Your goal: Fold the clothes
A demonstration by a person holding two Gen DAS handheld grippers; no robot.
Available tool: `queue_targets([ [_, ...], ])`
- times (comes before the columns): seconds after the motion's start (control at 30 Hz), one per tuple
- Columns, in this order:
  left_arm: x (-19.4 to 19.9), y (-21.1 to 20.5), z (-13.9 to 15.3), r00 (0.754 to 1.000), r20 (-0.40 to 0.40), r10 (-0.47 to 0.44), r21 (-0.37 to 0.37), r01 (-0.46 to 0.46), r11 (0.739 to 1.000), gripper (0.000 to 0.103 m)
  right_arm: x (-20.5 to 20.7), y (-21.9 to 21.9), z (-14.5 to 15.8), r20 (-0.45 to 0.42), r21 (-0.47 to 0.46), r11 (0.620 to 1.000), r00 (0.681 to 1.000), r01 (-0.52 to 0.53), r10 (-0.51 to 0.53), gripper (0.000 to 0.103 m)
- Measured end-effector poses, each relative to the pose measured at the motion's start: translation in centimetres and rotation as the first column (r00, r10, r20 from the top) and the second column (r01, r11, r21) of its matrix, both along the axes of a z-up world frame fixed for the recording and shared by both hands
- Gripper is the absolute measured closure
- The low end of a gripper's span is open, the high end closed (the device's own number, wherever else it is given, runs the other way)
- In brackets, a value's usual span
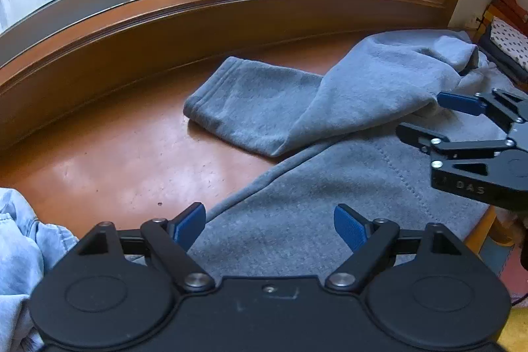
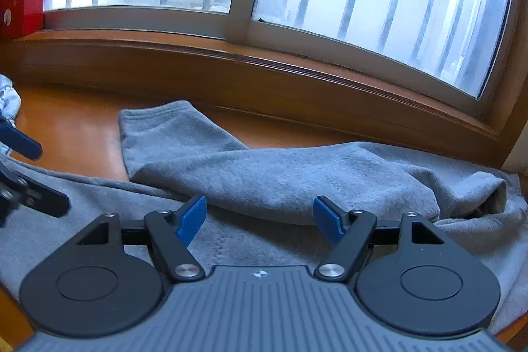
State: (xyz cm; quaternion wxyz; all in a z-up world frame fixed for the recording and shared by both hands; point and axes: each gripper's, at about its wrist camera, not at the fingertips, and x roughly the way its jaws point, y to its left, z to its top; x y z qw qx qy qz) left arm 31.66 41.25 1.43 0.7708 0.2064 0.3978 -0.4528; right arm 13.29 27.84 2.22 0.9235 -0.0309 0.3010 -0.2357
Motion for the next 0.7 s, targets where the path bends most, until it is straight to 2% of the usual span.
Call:
queue_targets([
  [0.17,-0.4,-0.2,-0.1,1.0,0.026,0.01,0.023,-0.01,1.0,0.017,0.9,-1.3,-1.3,-0.081,-0.121,0.992,0.996,-0.046,0.036,0.029],
  [0.43,-0.5,-0.6,-0.9,0.999,0.013,0.033,0.054,-0.033,0.998,0.017,3.9,-3.3,-3.2,-0.202,-0.214,0.962,0.971,-0.169,0.126,0.03],
  [0.47,-0.5,-0.6,-0.9,0.999,0.012,0.035,0.056,-0.036,0.998,0.017,4.3,-3.5,-3.3,-0.212,-0.211,0.959,0.967,-0.187,0.142,0.034],
  [0.53,-0.5,-0.7,-1.0,0.999,0.013,0.042,0.061,-0.042,0.997,0.017,4.8,-3.9,-3.2,-0.205,-0.167,0.964,0.964,-0.207,0.171,0.059],
  [0.57,-0.5,-0.8,-1.1,0.999,0.015,0.046,0.064,-0.047,0.997,0.017,5.0,-4.3,-2.6,-0.18,-0.118,0.973,0.968,-0.198,0.175,0.081],
  [0.6,-0.5,-0.9,-1.1,0.999,0.017,0.05,0.066,-0.051,0.997,0.017,5.1,-4.8,-2.1,-0.156,-0.069,0.979,0.972,-0.19,0.177,0.087],
  [0.63,-0.4,-1.0,-1.1,0.998,0.02,0.055,0.067,-0.057,0.996,0.017,5.3,-5.2,-1.6,-0.131,-0.019,0.983,0.975,-0.182,0.178,0.088],
  [0.7,-0.3,-1.2,-1.1,0.997,0.025,0.066,0.07,-0.068,0.995,0.017,4.8,-7.4,0.5,-0.008,0.14,0.978,0.988,-0.154,0.157,0.095],
])
